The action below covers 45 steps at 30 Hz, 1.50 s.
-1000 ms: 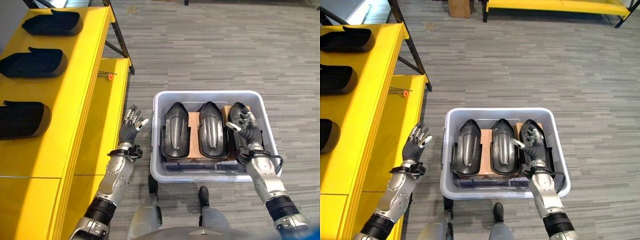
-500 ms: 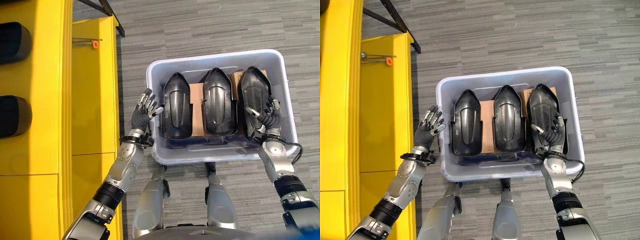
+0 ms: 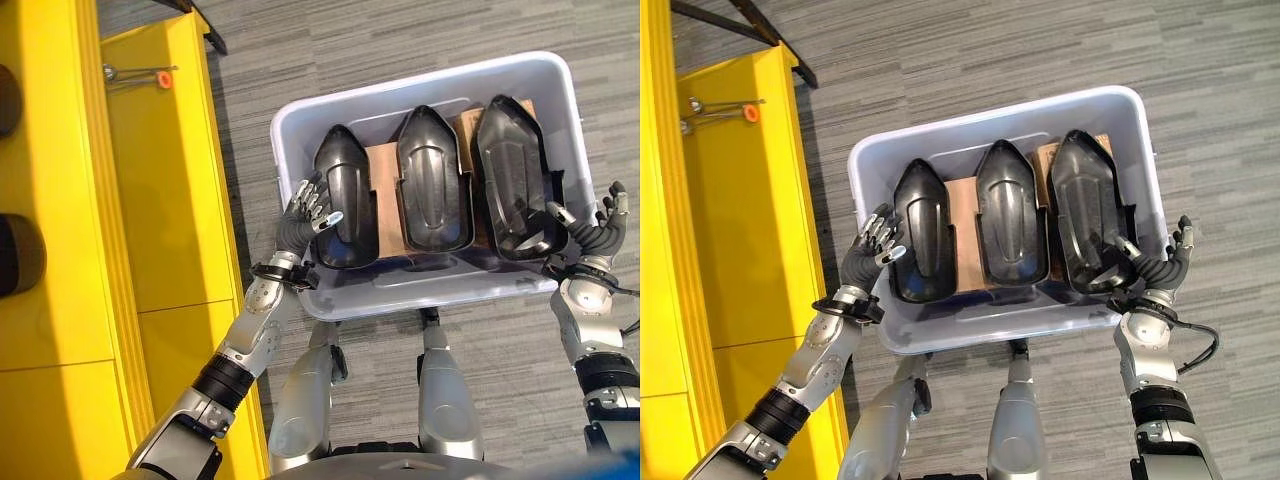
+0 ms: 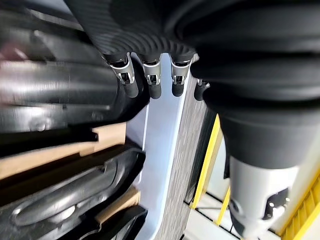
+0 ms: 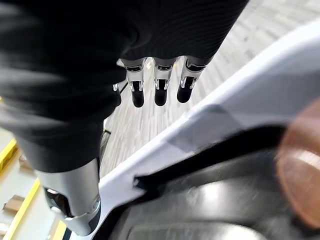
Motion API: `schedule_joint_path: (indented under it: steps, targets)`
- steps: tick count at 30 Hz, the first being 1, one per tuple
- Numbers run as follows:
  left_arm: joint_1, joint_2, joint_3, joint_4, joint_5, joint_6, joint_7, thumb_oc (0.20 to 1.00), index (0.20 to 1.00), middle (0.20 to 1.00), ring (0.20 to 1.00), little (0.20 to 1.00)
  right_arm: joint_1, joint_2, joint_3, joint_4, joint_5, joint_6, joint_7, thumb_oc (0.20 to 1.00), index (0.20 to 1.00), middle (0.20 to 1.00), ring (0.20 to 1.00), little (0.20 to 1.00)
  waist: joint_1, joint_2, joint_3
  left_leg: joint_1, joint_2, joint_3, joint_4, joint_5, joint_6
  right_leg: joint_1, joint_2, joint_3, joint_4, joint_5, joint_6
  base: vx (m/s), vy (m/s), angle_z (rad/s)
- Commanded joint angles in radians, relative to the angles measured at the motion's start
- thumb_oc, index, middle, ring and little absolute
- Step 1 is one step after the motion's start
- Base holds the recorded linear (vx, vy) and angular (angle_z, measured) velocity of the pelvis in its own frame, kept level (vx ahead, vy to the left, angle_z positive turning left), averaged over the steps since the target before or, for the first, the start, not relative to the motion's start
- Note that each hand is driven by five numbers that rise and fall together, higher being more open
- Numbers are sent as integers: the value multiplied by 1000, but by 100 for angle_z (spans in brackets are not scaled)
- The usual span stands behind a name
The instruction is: Move parts from the plastic box to the shelf.
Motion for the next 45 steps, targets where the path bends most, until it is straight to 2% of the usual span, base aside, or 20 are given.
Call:
schedule_joint_path:
  steps: [1, 6, 14, 28, 36, 45]
  targets:
    - [-39, -30, -7, -27, -1, -64, -24, 1000, 1000, 1000, 1000, 1000, -42, -96, -50, -6, -19, -63, -42, 1000, 1000, 1000, 1000, 1000, 8, 5, -41, 56, 90, -9, 123, -123, -88, -97, -79, 16, 96, 81, 45, -1, -14, -17]
    - [-84, -39, -55, -13, -10, -62, -29, 1000, 1000, 1000, 1000, 1000, -82, -141, -44, 60, 4, -63, -61, 1000, 1000, 1000, 1000, 1000, -2, 32, -29, 40, 83, -9, 122, -123, -90, -126, -81, 25, 104, 79, 44, -1, -1, -3]
    - [-114, -57, -75, -2, -18, -68, -22, 1000, 1000, 1000, 1000, 1000, -139, -167, 16, 96, -22, -52, -74, 1000, 1000, 1000, 1000, 1000, -2, 46, -14, 43, 80, 5, 108, -122, -92, -145, -77, 41, 107, 80, 46, 2, -3, -3]
    - [-115, -68, -45, -10, 13, -79, 8, 1000, 1000, 1000, 1000, 1000, -101, -115, -34, -139, -278, -27, -212, 1000, 1000, 1000, 1000, 1000, -7, 38, -13, 36, 78, 1, 107, -131, -86, -153, -75, 34, 111, 72, 45, 0, 0, 0]
    - [-113, -65, -41, -14, 25, -84, 17, 1000, 1000, 1000, 1000, 1000, -105, -101, -31, -167, -304, -21, -220, 1000, 1000, 1000, 1000, 1000, -2, 32, -15, 25, 75, -3, 109, -135, -84, -161, -73, 31, 114, 70, 43, 0, 0, 0]
    - [-117, -67, -52, -21, 15, -89, 19, 1000, 1000, 1000, 1000, 1000, -169, -117, 23, -67, -268, -14, -216, 1000, 1000, 1000, 1000, 1000, 10, 39, -10, 21, 74, -5, 102, -133, -84, -176, -68, 32, 121, 68, 38, 0, 0, 0]
